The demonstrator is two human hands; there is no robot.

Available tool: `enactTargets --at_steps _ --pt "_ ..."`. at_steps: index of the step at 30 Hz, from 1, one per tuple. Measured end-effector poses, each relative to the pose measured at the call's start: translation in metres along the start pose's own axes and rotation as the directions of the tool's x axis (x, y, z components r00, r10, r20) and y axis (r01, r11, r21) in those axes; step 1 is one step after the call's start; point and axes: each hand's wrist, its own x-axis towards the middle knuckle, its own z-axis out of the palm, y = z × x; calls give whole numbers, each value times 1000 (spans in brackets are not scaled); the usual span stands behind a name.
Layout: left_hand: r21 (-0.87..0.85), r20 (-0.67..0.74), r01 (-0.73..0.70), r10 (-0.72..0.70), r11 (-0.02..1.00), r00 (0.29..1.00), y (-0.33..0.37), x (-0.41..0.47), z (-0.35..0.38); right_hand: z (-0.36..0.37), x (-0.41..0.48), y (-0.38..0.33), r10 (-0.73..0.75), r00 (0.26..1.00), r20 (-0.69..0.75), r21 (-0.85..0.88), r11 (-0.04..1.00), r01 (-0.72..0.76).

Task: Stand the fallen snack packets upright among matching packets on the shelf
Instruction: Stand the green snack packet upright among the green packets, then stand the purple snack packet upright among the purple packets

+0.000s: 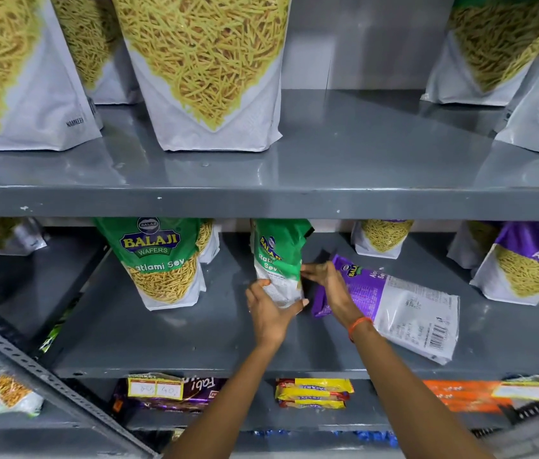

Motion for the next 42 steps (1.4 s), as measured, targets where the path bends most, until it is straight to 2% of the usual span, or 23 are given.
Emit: enactTargets --at_steps 3,5,7,9,12,14,19,21,23,25,27,29,30,31,33,35,36,39,42 --pt "-31 -61 51 -53 998 997 0 3 1 -3 -1 0 -7 1000 29 -19 1000 8" --pt "-74 -18 66 -67 995 998 -5 9 -6 -8 0 0 -7 999 33 -71 997 10" --pt "-155 134 72 -51 985 990 -10 18 -19 -12 4 1 -37 998 48 -216 975 46" --pt "-188 294 93 -35 978 955 -15 32 -37 -14 9 -4 -46 990 135 -329 940 88" --pt "-198 433 147 -48 969 900 -21 51 -59 -16 18 -13 38 967 251 -309 950 43" --pt "-199 422 127 -32 972 906 -22 57 -63 -17 18 -14 65 966 252 -278 961 7" --pt "-282 335 164 -63 945 940 -25 55 -59 -3 -1 1 23 994 108 -225 974 2" --pt "-323 319 171 -63 931 946 -24 48 -57 -2 -5 -1 -10 994 112 -247 968 37" --pt "-327 228 185 -113 927 967 -20 33 -50 -5 -11 -7 -133 990 39 -311 940 138" --pt "-285 72 285 -276 915 958 -18 10 -32 -15 -17 -9 -297 951 -90 -486 846 218" --pt "-339 -6 408 -436 847 900 -11 -21 -3 -34 -17 -8 -354 933 -63 -715 668 206" --pt "-377 21 485 -516 789 856 3 -48 29 -63 -10 -7 -189 982 -11 -911 407 68" --pt "-391 80 532 -548 751 833 11 -58 45 -79 -6 -7 -85 996 -27 -950 313 1" --pt "-419 168 590 -580 690 797 18 -65 62 -96 -2 -9 2 999 -42 -963 267 -41" --pt "-468 387 719 -613 514 689 35 -79 92 -129 3 -16 133 991 19 -953 302 -23" --pt "-468 487 772 -603 431 632 50 -89 119 -158 11 -24 242 962 126 -906 422 12" --pt "-475 486 771 -603 425 632 56 -93 129 -170 11 -27 282 950 135 -891 454 -8" --pt "-517 385 713 -616 474 688 61 -100 138 -196 17 -27 324 940 108 -887 459 -56" --pt "-535 376 694 -601 481 706 71 -111 129 -211 22 -20 252 967 28 -822 557 -121"
